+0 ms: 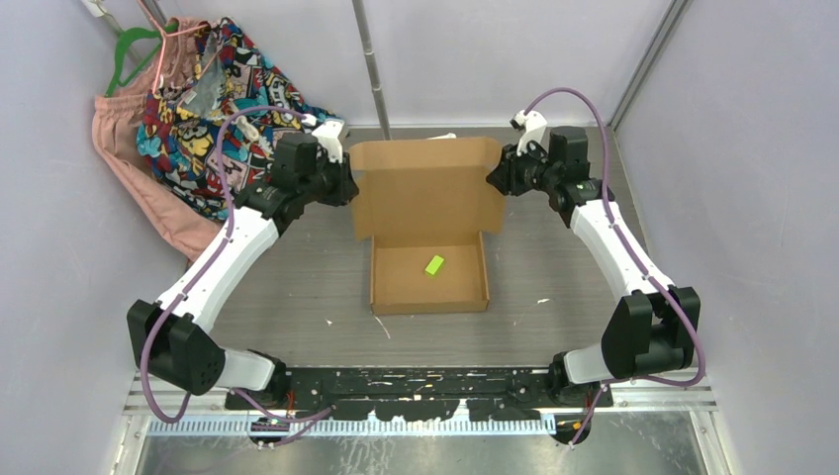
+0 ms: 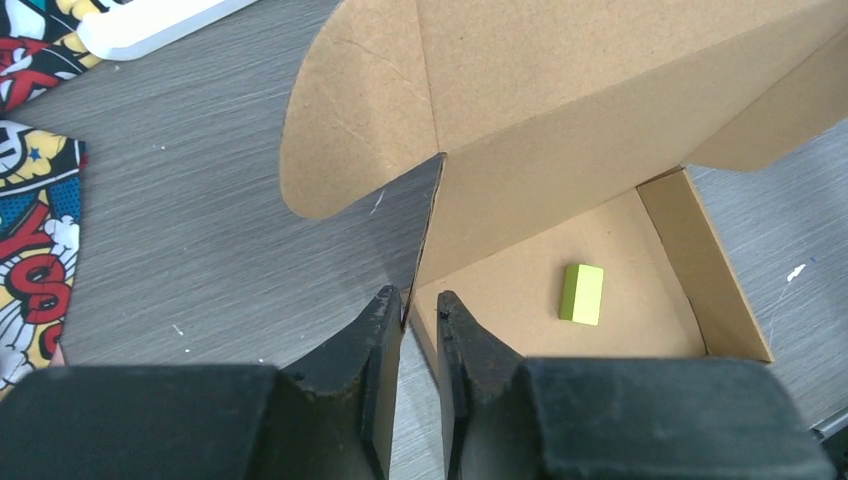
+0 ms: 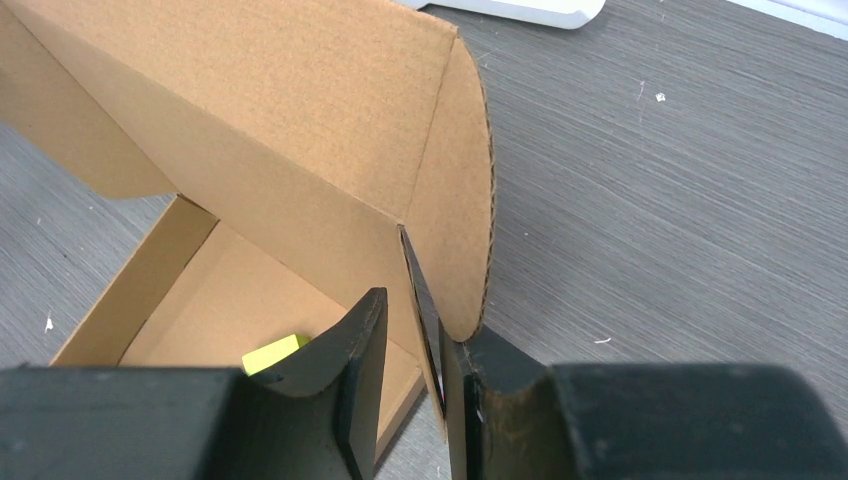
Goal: Fold the paper box
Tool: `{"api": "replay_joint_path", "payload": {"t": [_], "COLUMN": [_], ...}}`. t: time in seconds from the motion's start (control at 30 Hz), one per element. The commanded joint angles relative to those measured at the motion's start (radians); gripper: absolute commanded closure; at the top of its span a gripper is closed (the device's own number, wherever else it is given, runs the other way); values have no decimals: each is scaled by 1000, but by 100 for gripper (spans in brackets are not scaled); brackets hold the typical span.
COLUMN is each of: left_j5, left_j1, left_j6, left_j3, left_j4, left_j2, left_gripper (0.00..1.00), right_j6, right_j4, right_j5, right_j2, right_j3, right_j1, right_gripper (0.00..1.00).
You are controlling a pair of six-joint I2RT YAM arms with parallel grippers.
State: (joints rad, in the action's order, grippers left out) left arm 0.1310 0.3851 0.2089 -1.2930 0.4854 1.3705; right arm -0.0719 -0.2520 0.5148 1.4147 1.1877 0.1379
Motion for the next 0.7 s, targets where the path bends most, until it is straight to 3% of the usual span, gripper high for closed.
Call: {"api": "replay_joint_path", "payload": {"t": [0.0,0.13,0.67], "left_j5": [-18,-70,-175], "left_j1": [7,28,60], "left_j6": [1,-7,17], "left_j3": [-23,14,184], "left_j4": [-67,-88,-213], "left_j2": [-12,-40,-174], "left_gripper": [81,86,89], "right_j6": [-6,11,44], "right_j4": [9,-8,40], "right_j5": [-29,-84,-318], "right_j2": [-24,-35,-99], "right_j3": [19,16,-67], "right_j1": [26,43,177], "right_gripper": [69,70,79]}}
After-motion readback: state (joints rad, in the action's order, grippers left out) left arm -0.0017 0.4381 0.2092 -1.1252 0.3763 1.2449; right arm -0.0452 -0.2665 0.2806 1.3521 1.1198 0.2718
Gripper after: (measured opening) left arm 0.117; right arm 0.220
